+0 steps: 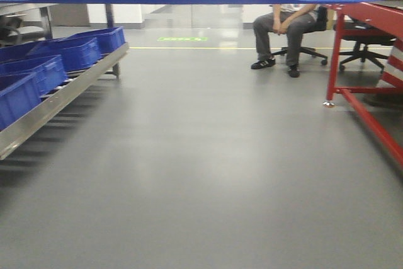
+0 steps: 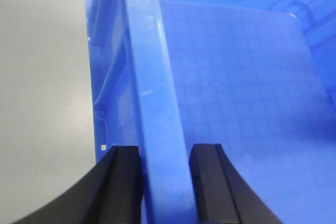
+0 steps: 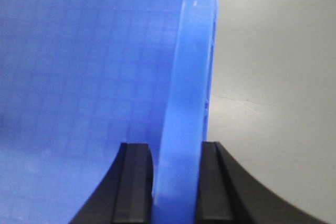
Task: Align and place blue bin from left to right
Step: 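Carry the bin with both grippers while driving past the red conveyor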
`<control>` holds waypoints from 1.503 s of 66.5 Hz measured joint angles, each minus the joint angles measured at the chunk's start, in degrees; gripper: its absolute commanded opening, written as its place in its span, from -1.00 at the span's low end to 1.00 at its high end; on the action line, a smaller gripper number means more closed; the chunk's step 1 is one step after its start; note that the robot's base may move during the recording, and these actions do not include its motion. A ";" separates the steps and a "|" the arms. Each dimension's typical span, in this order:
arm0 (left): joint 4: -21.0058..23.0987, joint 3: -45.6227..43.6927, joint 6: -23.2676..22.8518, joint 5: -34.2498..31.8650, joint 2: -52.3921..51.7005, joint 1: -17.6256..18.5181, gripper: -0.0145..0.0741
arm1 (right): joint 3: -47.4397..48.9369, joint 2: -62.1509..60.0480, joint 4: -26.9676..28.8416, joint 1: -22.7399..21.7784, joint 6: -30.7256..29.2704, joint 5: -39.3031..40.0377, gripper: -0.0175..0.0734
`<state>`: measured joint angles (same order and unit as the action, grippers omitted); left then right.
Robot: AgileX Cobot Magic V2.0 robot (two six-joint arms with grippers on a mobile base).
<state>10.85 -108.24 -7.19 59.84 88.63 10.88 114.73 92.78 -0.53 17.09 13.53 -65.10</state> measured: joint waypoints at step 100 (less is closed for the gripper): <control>0.00 0.00 0.00 0.00 0.00 0.00 -0.92 | 0.00 -0.08 0.00 0.00 0.00 0.00 -0.77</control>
<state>10.84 -108.24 -7.19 59.84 88.63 10.88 114.73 92.70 -0.53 17.09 13.53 -65.10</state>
